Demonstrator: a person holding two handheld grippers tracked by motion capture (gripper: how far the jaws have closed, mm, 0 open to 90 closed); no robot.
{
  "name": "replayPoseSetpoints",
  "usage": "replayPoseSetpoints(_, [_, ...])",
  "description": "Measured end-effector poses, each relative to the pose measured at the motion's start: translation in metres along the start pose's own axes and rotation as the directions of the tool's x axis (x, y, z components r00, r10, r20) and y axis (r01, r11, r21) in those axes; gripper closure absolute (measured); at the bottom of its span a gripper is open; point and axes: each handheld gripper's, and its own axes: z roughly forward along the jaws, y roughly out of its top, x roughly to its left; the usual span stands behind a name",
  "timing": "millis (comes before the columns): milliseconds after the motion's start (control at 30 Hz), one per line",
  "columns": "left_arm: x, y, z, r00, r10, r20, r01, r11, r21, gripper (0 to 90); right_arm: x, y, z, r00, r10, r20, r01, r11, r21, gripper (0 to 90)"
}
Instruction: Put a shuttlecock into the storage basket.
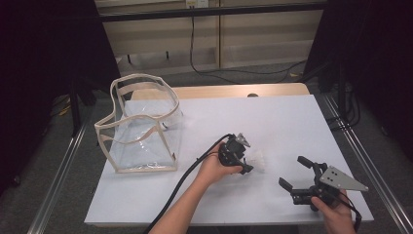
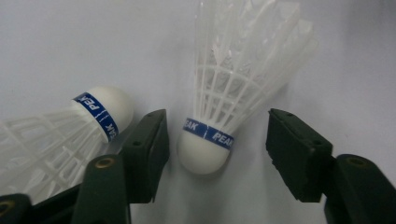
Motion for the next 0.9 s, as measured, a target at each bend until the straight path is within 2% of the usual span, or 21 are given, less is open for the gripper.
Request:
replayPoseSetpoints(33, [0.0, 0.0, 0.001, 1.0, 0.0, 0.001, 0.0, 1.0, -0.003, 47.4, 0.0, 0.0, 0.0, 1.0, -0.002, 0.0, 0.002, 1.0, 0.0, 0.7])
replayPoseSetpoints(133, [-0.001, -0.001, 0.002, 0.9999, 0.015, -0.004, -0.015, 0.9999, 0.007, 51.9, 0.0, 0.0, 0.0, 1.0, -0.001, 0.0, 0.001, 1.0, -0.001, 0.7])
replayPoseSetpoints(200, [-0.001, -0.001, 0.001, 0.9999, 0.001, 0.015, -0.001, 1.0, 0.008, 58.4, 0.0, 0.0, 0.0, 1.0, -0.002, 0.002, 0.002, 1.0, 0.001, 0.7])
replayPoseSetpoints(267, [-0.002, -0.001, 0.001, 0.9999, -0.004, 0.017, 0.003, 0.9999, 0.013, 64.1, 0.0, 0.0, 0.0, 1.0, -0.001, 0.002, 0.001, 1.0, 0.001, 0.7])
replayPoseSetpoints(400, [-0.003, 0.0, -0.002, 0.9992, -0.004, 0.039, 0.003, 0.9993, 0.038, 64.9, -0.001, 0.0, 0.0, 1.0, 0.0, 0.001, 0.0, 1.0, 0.001, 0.8])
replayPoseSetpoints(533, [-0.005, 0.0, -0.004, 0.9973, -0.035, 0.064, 0.032, 0.9985, 0.045, 65.1, -0.001, 0.0, 0.0, 1.0, -0.001, 0.002, 0.001, 1.0, 0.001, 0.8])
replayPoseSetpoints(667, [-0.007, 0.001, -0.007, 0.9969, -0.048, 0.062, 0.044, 0.9967, 0.068, 65.2, -0.001, 0.0, 0.0, 1.0, -0.002, 0.0, 0.002, 1.0, 0.002, 0.8])
replayPoseSetpoints(733, [-0.007, 0.001, -0.009, 0.9951, -0.064, 0.075, 0.059, 0.9961, 0.066, 65.3, 0.0, 0.0, 0.0, 1.0, -0.002, -0.001, 0.002, 1.0, 0.002, 0.7])
replayPoseSetpoints(900, [-0.008, 0.003, -0.017, 0.9927, -0.07, 0.098, 0.061, 0.9942, 0.088, 65.3, -0.001, 0.0, 0.0, 1.0, -0.002, 0.0, 0.002, 1.0, 0.001, 0.7])
